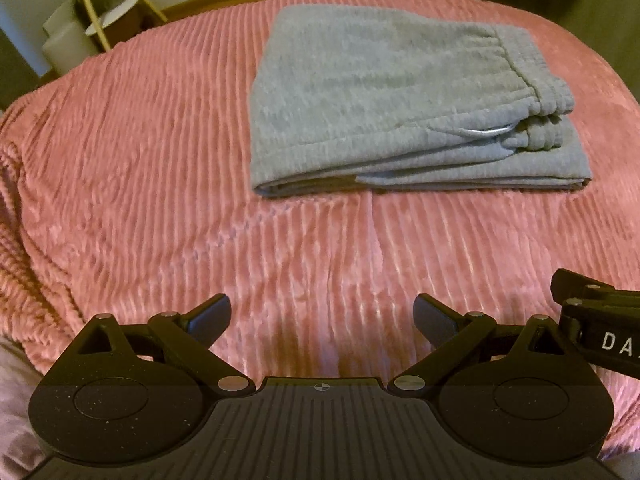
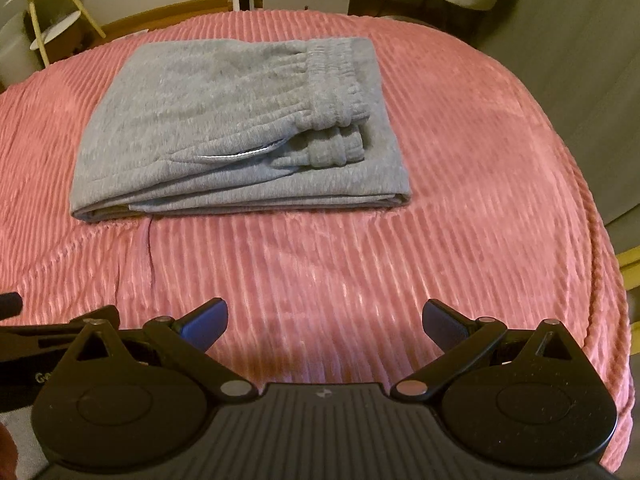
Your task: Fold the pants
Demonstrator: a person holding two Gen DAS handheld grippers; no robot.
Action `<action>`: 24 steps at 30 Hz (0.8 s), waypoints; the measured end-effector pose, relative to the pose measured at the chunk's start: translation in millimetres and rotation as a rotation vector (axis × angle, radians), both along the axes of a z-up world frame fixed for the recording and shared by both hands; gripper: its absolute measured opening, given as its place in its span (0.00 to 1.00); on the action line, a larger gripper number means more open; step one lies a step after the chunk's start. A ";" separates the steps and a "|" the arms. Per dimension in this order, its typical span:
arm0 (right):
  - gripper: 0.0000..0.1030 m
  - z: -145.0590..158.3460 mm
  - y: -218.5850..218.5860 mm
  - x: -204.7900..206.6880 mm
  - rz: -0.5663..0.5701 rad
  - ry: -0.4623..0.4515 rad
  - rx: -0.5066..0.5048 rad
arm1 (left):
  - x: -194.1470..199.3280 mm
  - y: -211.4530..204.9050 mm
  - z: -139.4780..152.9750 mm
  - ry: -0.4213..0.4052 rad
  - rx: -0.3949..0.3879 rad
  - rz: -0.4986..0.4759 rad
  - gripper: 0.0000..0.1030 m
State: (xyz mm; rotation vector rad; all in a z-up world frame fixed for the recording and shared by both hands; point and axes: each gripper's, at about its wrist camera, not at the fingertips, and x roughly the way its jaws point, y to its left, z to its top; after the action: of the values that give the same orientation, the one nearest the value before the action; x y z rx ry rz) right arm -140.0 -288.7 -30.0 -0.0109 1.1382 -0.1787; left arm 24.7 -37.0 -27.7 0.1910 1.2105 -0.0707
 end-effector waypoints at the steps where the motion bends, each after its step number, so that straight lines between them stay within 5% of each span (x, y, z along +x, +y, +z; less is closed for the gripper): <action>1: 1.00 -1.0 0.5 0.6 0.004 0.003 -0.010 | 0.9 0.7 0.8 -0.002 0.003 0.002 0.98; 24: 1.00 -2.2 -1.0 1.1 0.002 0.009 -0.023 | 1.0 3.5 5.3 -0.012 -0.001 0.014 0.98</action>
State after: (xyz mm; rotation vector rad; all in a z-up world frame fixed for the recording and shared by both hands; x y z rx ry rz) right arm -138.8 -289.7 -32.3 -0.0338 1.1449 -0.1901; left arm 25.7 -33.5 -22.3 0.1817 1.1993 -0.0581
